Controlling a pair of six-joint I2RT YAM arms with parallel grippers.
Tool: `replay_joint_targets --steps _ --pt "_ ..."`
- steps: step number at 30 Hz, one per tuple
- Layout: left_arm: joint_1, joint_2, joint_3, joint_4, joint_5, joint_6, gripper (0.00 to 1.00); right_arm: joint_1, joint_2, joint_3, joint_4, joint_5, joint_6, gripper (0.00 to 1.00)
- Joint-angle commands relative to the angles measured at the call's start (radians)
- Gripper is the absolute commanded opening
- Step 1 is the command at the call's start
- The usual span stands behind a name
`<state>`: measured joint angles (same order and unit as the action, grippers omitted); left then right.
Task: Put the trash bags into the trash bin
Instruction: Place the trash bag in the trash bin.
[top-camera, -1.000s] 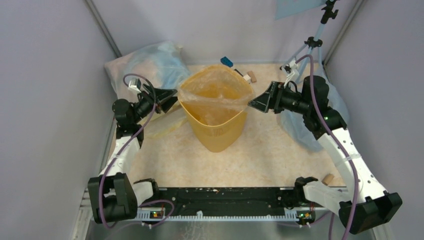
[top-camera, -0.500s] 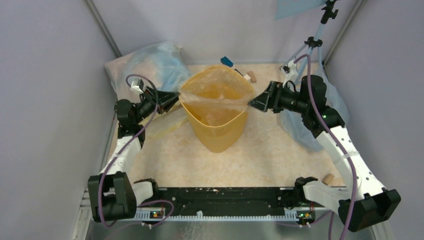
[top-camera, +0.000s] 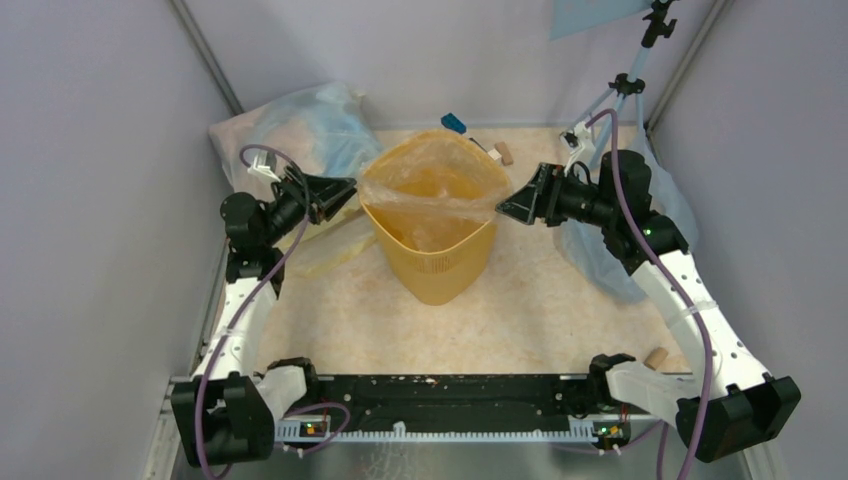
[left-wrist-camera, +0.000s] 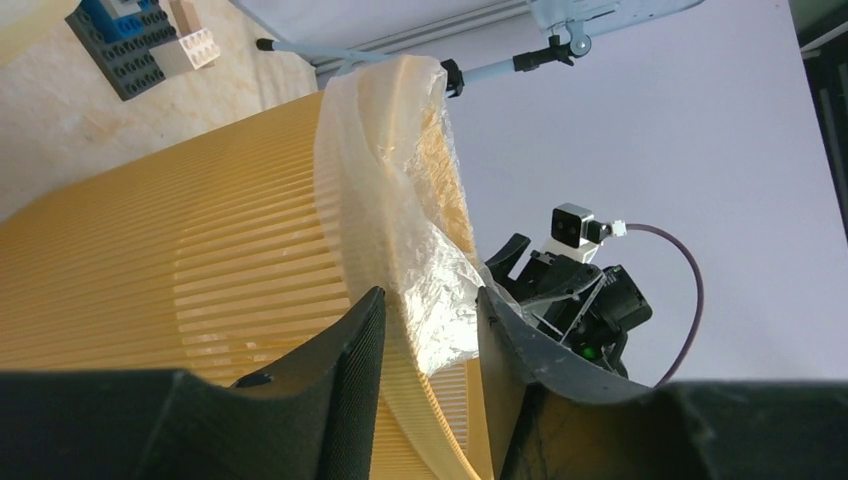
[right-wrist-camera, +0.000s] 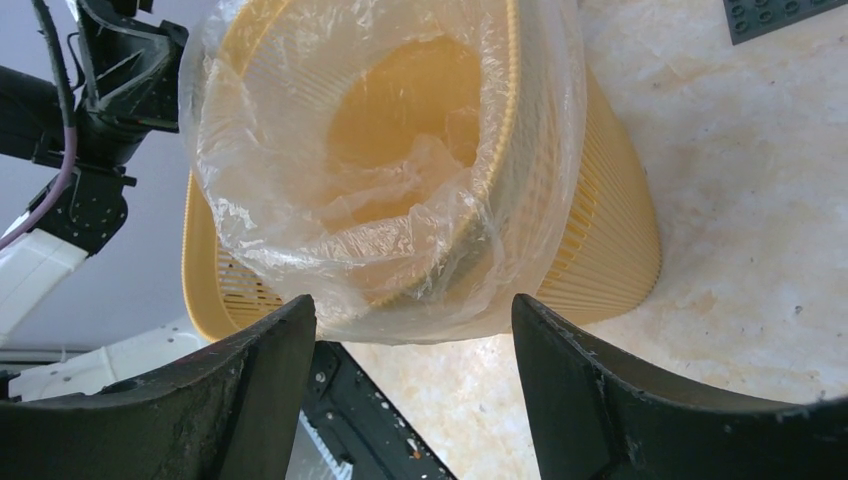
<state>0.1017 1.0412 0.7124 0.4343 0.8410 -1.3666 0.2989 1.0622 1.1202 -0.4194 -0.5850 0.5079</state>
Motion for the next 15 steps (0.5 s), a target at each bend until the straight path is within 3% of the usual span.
replay_joint_targets --steps 1,4,6,12,15 --pt "-0.005 -0.024 0.05 -0.032 -0.017 0.044 0.48 0.005 -0.005 0.009 0.006 0.011 -0.023 0.71" --pt "-0.007 -0.012 0.065 -0.066 -0.005 0.051 0.63 0.005 -0.005 0.008 0.006 0.011 -0.024 0.71" --pt "-0.008 -0.009 0.075 -0.099 -0.014 0.073 0.65 0.004 -0.005 0.006 0.008 0.011 -0.023 0.71" --pt "-0.024 0.004 0.091 -0.112 -0.025 0.095 0.48 0.004 -0.005 0.004 0.008 0.011 -0.021 0.71" --pt "-0.041 0.015 0.096 -0.102 -0.021 0.101 0.49 0.004 -0.005 0.003 0.007 0.01 -0.023 0.71"
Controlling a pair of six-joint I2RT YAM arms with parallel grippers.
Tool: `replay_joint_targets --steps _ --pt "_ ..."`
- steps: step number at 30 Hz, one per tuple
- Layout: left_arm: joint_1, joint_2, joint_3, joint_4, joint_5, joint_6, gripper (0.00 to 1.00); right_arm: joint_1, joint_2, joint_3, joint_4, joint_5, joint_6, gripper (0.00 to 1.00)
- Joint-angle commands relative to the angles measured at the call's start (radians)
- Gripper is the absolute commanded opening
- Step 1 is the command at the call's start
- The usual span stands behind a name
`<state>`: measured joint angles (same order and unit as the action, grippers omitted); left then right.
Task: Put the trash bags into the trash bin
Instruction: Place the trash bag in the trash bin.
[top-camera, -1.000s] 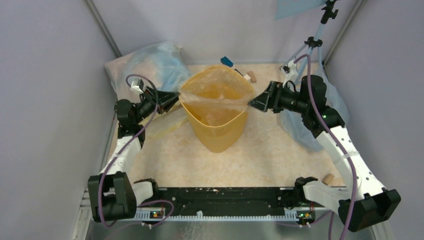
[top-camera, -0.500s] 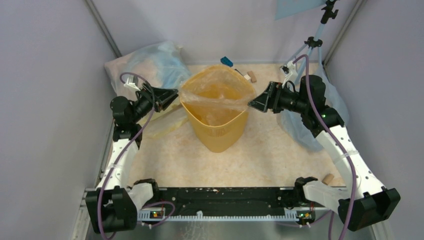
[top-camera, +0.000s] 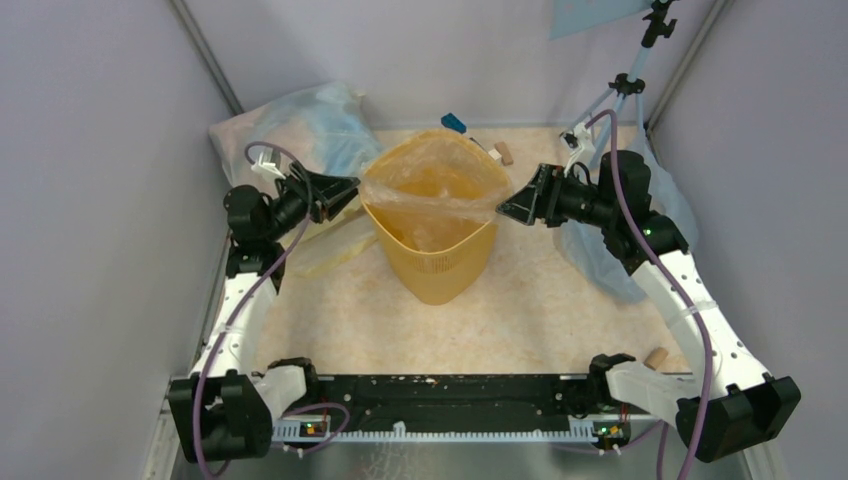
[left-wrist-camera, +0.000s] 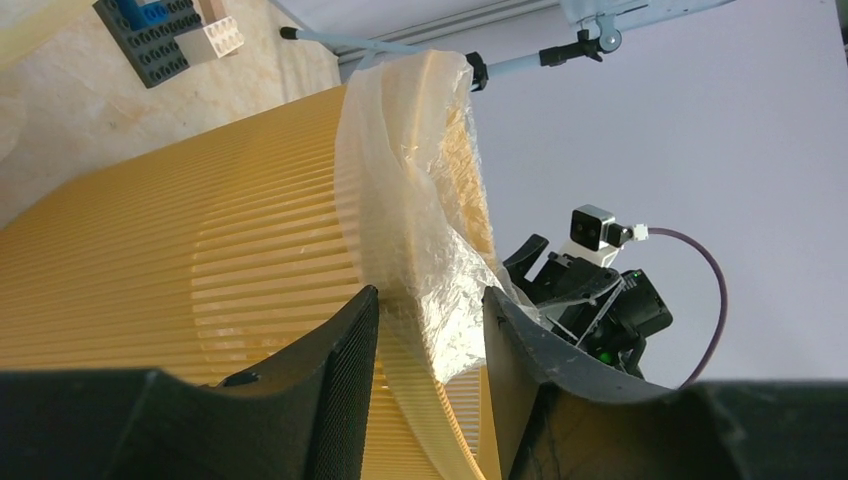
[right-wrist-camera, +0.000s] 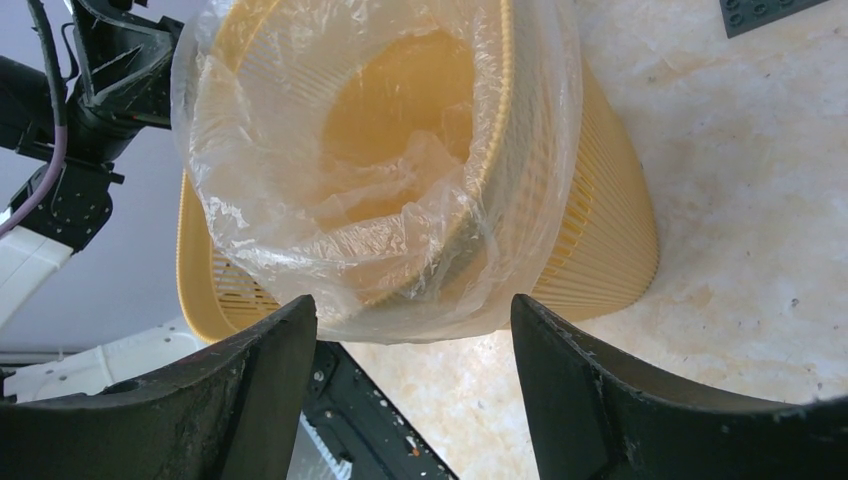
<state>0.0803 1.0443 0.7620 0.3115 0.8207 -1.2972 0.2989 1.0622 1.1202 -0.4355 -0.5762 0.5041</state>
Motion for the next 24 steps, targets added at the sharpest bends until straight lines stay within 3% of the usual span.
replay_joint_targets --steps 1,4,13,19,20,24 --pt "-0.024 0.013 0.051 0.018 0.001 0.037 0.5 0.004 -0.004 0.004 0.024 0.001 -0.019 0.7" --pt "-0.034 0.02 0.077 -0.032 -0.001 0.08 0.46 0.004 -0.003 0.003 0.022 0.0 -0.018 0.7" --pt "-0.035 0.005 0.111 -0.118 -0.036 0.171 0.02 0.005 -0.003 0.003 0.017 0.002 -0.02 0.67" --pt "-0.035 0.001 0.132 -0.159 -0.036 0.205 0.0 0.005 -0.005 0.003 0.011 0.004 -0.02 0.67" --pt "-0.036 0.0 0.136 -0.174 -0.043 0.217 0.02 0.004 -0.006 0.003 0.01 0.004 -0.02 0.67" --pt "-0.036 0.001 0.187 -0.271 -0.087 0.292 0.5 0.005 -0.008 0.004 0.008 0.004 -0.022 0.67"
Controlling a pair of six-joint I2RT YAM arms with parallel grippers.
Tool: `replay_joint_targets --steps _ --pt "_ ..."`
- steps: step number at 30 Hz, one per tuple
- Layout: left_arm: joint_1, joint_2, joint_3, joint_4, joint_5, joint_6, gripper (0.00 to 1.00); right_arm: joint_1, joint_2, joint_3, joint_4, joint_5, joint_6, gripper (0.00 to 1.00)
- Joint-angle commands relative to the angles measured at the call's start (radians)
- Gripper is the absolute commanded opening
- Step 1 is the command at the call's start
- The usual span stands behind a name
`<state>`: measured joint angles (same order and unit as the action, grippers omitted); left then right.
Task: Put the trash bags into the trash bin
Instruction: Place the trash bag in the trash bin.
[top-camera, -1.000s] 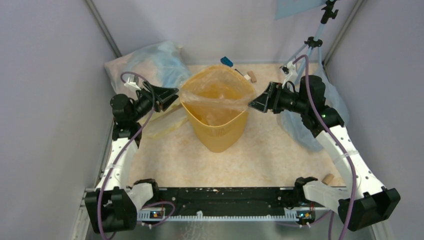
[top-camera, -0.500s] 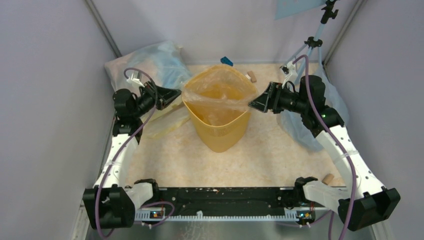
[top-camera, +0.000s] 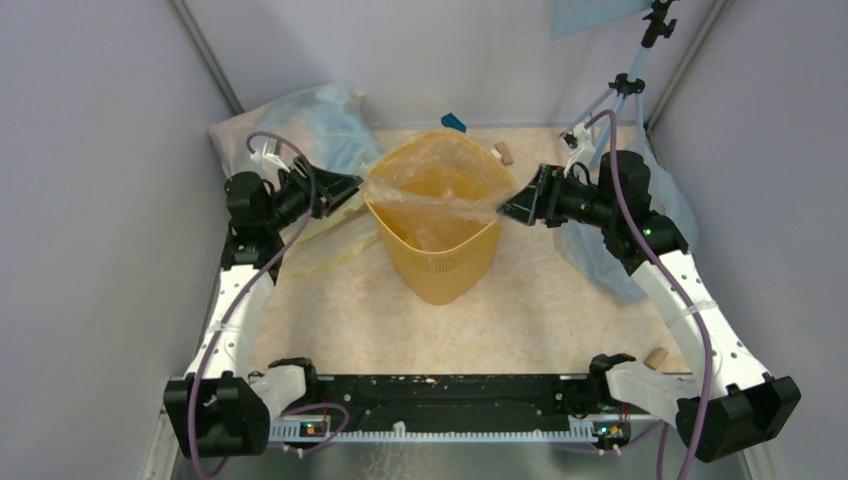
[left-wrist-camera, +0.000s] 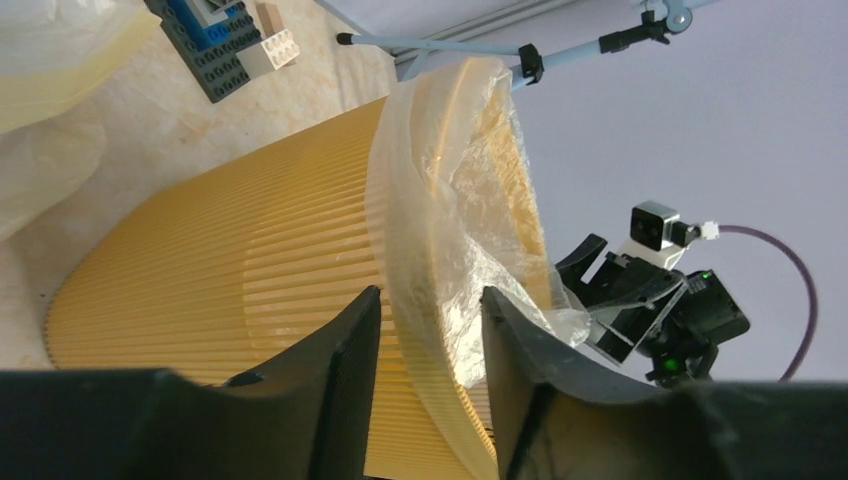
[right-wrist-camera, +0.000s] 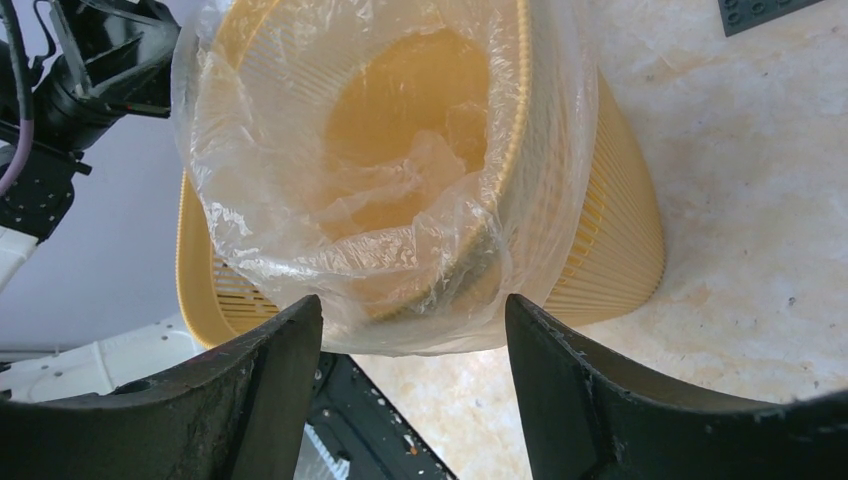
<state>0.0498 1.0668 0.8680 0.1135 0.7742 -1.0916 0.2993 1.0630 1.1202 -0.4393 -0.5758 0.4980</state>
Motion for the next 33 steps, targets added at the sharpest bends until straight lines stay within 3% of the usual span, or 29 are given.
replay_joint_targets --steps 1,3,5,14,16,19,23,28,33 --pt "-0.006 -0.019 0.1 -0.098 -0.048 0.115 0.58 0.004 -0.008 0.004 0.012 0.004 -0.015 0.67" --pt "-0.01 -0.016 0.135 -0.146 -0.06 0.149 0.65 0.003 -0.008 0.005 0.01 0.004 -0.016 0.67" --pt "-0.025 -0.014 0.147 -0.157 -0.075 0.165 0.66 0.004 -0.007 0.007 0.011 0.004 -0.016 0.67" --pt "-0.104 0.036 0.198 -0.209 -0.137 0.22 0.56 0.004 -0.004 0.009 0.015 0.002 -0.014 0.66" --pt "-0.116 0.039 0.21 -0.23 -0.163 0.241 0.5 0.004 -0.005 0.01 0.016 0.001 -0.014 0.66" --pt "-0.12 0.043 0.219 -0.239 -0.166 0.254 0.32 0.004 -0.002 0.012 0.014 0.001 -0.014 0.66" --pt "-0.12 0.05 0.216 -0.242 -0.162 0.255 0.3 0.004 0.0 0.012 0.016 0.001 -0.014 0.66" --pt "-0.12 0.042 0.216 -0.247 -0.162 0.258 0.09 0.003 0.003 0.013 0.013 0.001 -0.016 0.66" --pt "-0.12 0.009 0.204 -0.25 -0.158 0.26 0.09 0.004 -0.006 0.015 -0.005 0.009 -0.013 0.65"
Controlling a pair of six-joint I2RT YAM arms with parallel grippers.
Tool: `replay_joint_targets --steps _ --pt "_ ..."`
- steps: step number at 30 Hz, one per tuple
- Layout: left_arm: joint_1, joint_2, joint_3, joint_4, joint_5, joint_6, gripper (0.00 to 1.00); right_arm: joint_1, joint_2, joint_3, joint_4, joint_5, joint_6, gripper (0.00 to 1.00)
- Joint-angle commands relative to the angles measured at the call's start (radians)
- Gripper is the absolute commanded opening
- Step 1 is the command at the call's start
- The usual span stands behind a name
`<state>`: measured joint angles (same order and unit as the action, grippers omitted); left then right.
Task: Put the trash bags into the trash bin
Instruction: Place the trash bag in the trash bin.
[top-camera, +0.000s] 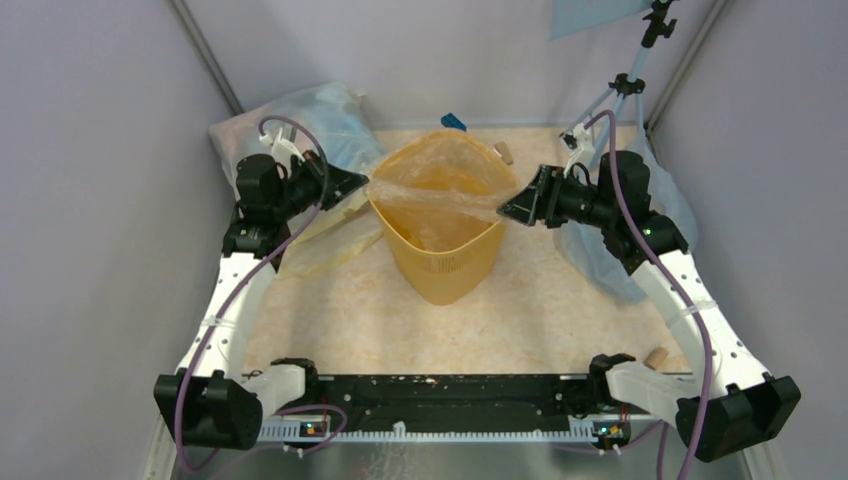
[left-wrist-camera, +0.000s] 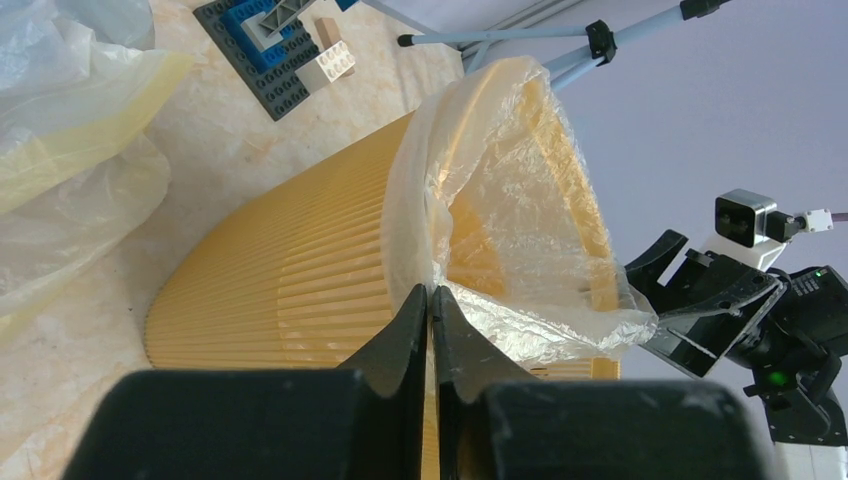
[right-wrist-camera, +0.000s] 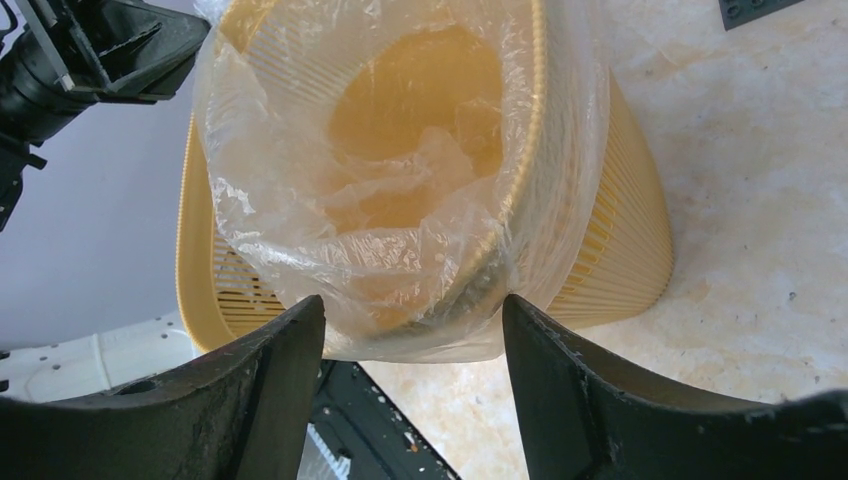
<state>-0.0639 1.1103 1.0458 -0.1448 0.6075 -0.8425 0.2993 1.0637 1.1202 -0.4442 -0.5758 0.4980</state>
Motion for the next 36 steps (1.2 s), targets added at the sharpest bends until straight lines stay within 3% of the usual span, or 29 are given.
replay_joint_targets --steps 1,9,13,17,24,33,36 --pt "-0.007 -0.041 0.019 0.014 0.013 0.006 0.09 0.003 -0.013 0.014 0.0 0.01 -0.011 0.65" --pt "-0.007 -0.087 -0.067 0.099 0.053 -0.059 0.1 0.004 -0.066 -0.035 0.036 0.006 0.042 0.62" --pt "-0.007 -0.112 -0.12 0.177 0.055 -0.105 0.15 0.003 -0.097 -0.097 0.096 -0.012 0.097 0.59" --pt "-0.005 -0.122 -0.124 0.178 0.052 -0.108 0.29 0.003 -0.133 -0.14 0.153 -0.006 0.14 0.68" --pt "-0.004 -0.138 -0.132 0.177 0.055 -0.115 0.32 0.002 -0.176 -0.18 0.205 0.028 0.145 0.62" --pt "-0.002 -0.129 -0.14 0.178 0.074 -0.126 0.35 -0.01 -0.234 -0.178 0.175 0.15 0.188 0.67" --pt "0.001 -0.135 -0.142 0.164 0.068 -0.119 0.43 -0.032 -0.271 -0.213 0.179 0.206 0.256 0.67"
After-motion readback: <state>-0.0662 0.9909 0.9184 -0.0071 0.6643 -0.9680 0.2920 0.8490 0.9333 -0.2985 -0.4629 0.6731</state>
